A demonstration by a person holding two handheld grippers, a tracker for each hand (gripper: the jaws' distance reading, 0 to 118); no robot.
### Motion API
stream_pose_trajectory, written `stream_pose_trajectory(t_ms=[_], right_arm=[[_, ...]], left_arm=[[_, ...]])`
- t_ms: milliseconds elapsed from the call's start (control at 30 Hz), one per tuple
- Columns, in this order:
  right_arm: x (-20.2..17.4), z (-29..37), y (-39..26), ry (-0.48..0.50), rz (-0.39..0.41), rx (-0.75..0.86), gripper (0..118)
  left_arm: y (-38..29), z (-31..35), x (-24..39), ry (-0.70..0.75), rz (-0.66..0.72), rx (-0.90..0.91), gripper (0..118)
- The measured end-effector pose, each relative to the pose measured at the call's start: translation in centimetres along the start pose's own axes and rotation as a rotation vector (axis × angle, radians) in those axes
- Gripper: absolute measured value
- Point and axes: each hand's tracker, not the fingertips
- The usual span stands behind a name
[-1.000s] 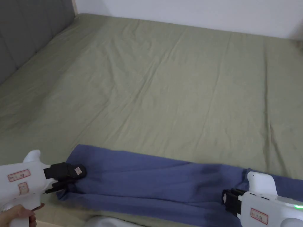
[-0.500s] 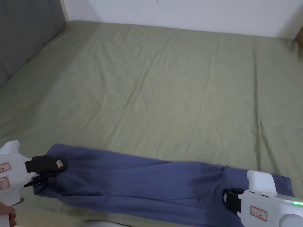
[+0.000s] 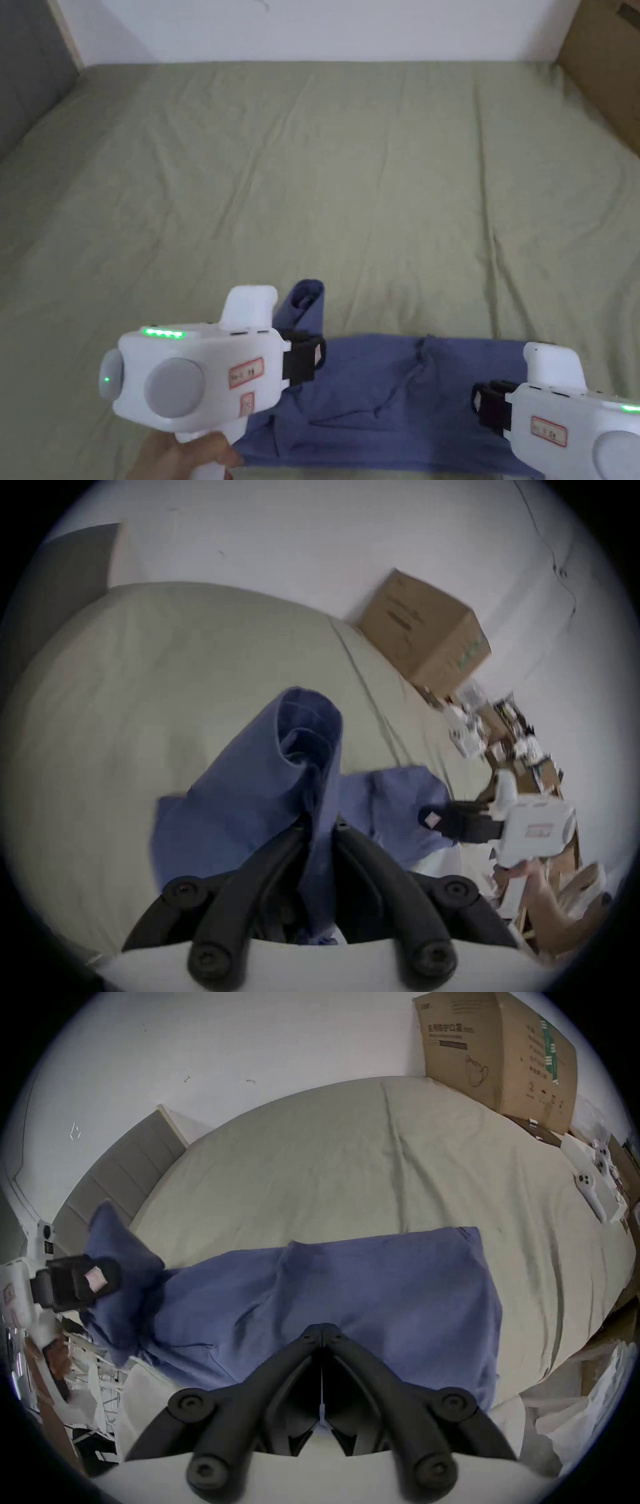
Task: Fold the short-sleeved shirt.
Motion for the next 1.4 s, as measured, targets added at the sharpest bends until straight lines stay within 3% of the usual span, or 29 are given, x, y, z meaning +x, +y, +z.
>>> stream_pose_trajectory(t_ms=[100,167,233,267,333,367,467,500,533,567,600,633,667,767,933,1133,1400], right_arm=[[1.3,0.8,-0.2,-0.026,0.013,-0.001,0],[2.2,1.2,-0.3,-0.040,0.011,0.002,0],[3.0,1.4,-0.3,-0.051,-0.016,0.003,0],[3.2,1.5,-0.4,-0.050,-0.032,0.002,0],[3.4,1.7,-0.5,-0.042,-0.033,0.005,0],[3.4,1.8,-0.6,-0.040,-0.028,0.006,0],[3.2,1.9,-0.7,-0.037,-0.015,0.009,0],[3.2,1.9,-0.7,-0.032,-0.016,0.009,0],[3.2,1.9,-0.7,-0.027,-0.019,0.009,0],[3.2,1.8,-0.8,-0.023,-0.021,0.010,0],[3.2,1.7,-0.8,-0.021,-0.023,0.008,0],[3.3,1.6,-0.8,-0.019,-0.025,0.007,0],[3.3,1.6,-0.8,-0.018,-0.028,0.007,0],[3.4,1.5,-0.9,-0.010,-0.042,0.009,0],[3.5,1.5,-0.9,-0.006,-0.054,0.012,0],[3.7,1.9,-1.0,0.011,-0.056,0.021,0],[3.8,1.6,-1.0,0.027,-0.068,0.020,0]], left_arm=[[-0.7,-2.8,1.0,-0.019,-0.005,-0.061,7],[-0.8,-3.3,1.1,-0.030,-0.005,-0.064,16],[-0.5,-3.3,1.6,-0.077,-0.007,-0.100,58],[-0.5,-3.0,2.0,-0.093,-0.015,-0.112,90],[-0.5,-2.0,2.2,-0.099,-0.042,-0.084,115],[-0.3,-1.4,2.0,-0.095,-0.040,-0.064,115],[0.2,0.3,0.0,-0.076,0.088,-0.015,113],[0.2,1.1,-1.1,-0.096,0.150,0.027,106],[0.2,1.7,-2.1,-0.091,0.205,0.064,89],[0.1,1.8,-2.7,-0.059,0.243,0.078,40],[-0.1,1.8,-3.2,0.055,0.237,0.074,1],[-0.7,1.6,-3.1,0.160,0.166,0.079,1],[-1.0,1.3,-3.5,0.175,0.143,0.051,0],[-2.5,-0.2,-4.1,0.071,0.239,-0.008,0],[-3.7,-3.9,-1.9,0.037,0.155,-0.099,1],[-3.8,-6.6,-1.2,0.012,0.207,-0.149,0],[-5.1,-7.1,3.5,-0.103,0.060,-0.227,1]])
